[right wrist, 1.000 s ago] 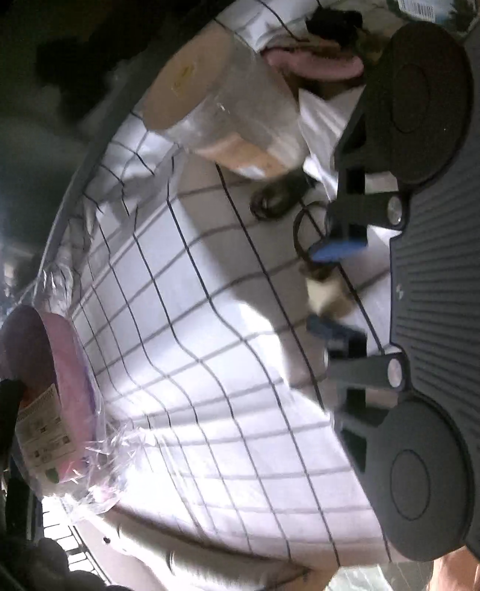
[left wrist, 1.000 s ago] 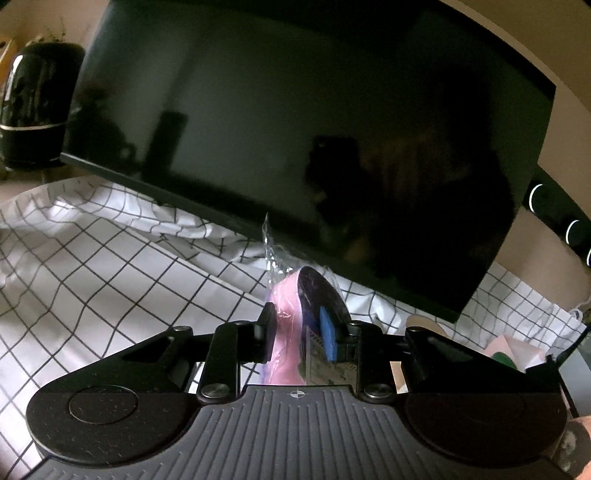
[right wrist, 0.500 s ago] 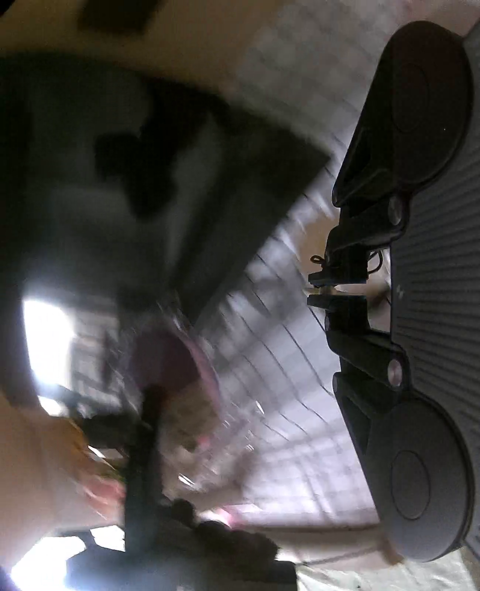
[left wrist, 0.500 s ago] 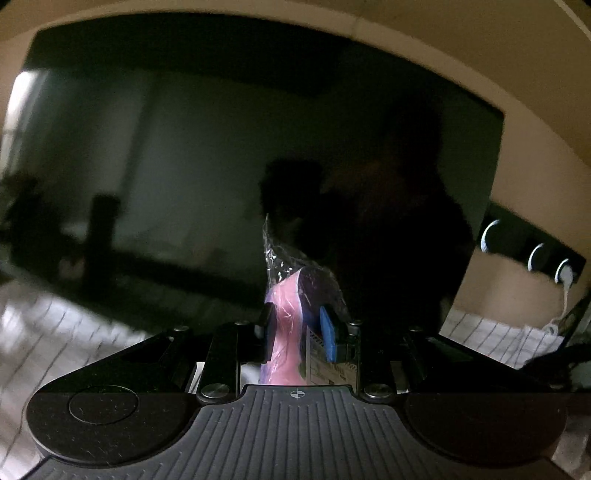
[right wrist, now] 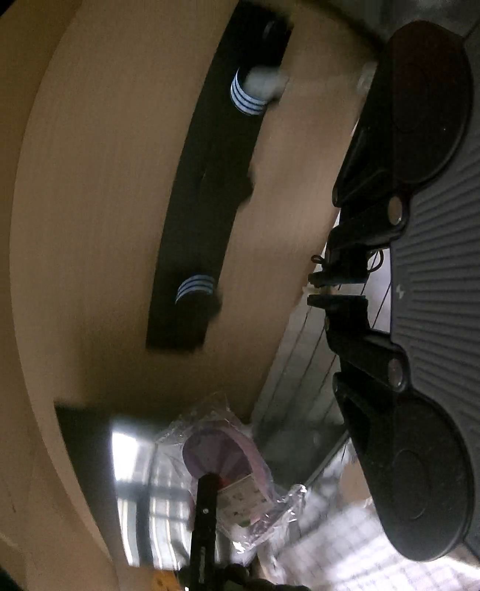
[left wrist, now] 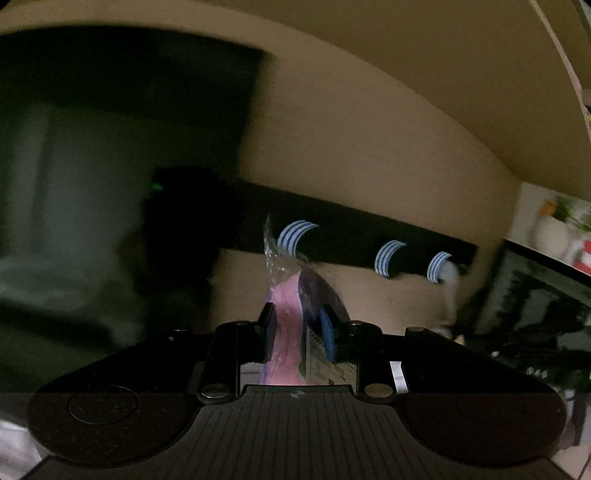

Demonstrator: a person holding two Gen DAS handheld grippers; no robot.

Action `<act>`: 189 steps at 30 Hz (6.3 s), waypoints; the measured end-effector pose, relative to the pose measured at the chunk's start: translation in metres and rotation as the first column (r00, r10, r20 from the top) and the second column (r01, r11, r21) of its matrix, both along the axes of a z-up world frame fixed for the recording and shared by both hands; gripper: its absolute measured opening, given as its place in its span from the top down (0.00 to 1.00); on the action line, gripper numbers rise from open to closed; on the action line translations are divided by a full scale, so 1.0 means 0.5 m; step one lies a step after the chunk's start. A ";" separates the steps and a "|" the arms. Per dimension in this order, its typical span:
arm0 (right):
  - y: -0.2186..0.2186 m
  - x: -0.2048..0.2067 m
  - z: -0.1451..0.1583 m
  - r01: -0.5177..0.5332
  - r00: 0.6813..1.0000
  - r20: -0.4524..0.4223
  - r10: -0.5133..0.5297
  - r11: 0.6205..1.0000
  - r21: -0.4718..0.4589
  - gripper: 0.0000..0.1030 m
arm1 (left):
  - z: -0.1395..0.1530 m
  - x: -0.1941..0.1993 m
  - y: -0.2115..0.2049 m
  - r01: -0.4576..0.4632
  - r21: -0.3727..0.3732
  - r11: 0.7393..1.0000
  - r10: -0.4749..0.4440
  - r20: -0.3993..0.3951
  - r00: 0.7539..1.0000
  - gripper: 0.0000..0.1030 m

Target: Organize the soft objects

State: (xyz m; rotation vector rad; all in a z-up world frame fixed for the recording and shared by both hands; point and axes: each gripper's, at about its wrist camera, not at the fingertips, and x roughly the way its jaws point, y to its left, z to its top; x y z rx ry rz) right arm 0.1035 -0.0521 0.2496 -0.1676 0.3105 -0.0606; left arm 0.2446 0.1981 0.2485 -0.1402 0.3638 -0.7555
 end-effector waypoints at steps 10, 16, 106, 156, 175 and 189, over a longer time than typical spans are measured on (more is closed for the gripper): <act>-0.194 -0.061 -0.110 0.107 0.992 -0.076 -0.099 0.988 0.111 0.95 | -0.213 0.009 -0.312 0.092 -0.046 0.995 -0.102 -0.272 0.957 0.71; -0.227 -0.019 -0.224 0.038 0.989 -0.150 -0.017 0.990 0.139 0.95 | -0.354 0.031 -0.390 0.027 0.037 0.999 -0.008 -0.445 0.895 0.70; 0.327 0.022 -0.520 -0.296 0.799 -0.514 0.314 0.948 0.119 0.89 | -0.476 0.009 0.212 -0.206 0.417 0.885 0.396 -0.444 0.804 0.75; 0.344 0.008 -0.533 -0.144 0.862 -0.473 0.182 0.983 0.116 0.28 | -0.476 -0.013 0.112 0.073 0.506 0.859 0.166 -0.411 0.896 0.69; 0.343 0.035 -0.487 -0.107 0.886 -0.432 0.168 0.981 0.160 0.24 | -0.483 -0.082 0.138 0.006 0.479 0.878 0.183 -0.347 0.920 0.82; 0.372 0.092 -0.416 -0.206 0.852 -0.452 0.265 0.963 0.176 0.94 | -0.301 -0.113 0.255 -0.214 0.405 0.889 0.309 -0.185 0.933 0.83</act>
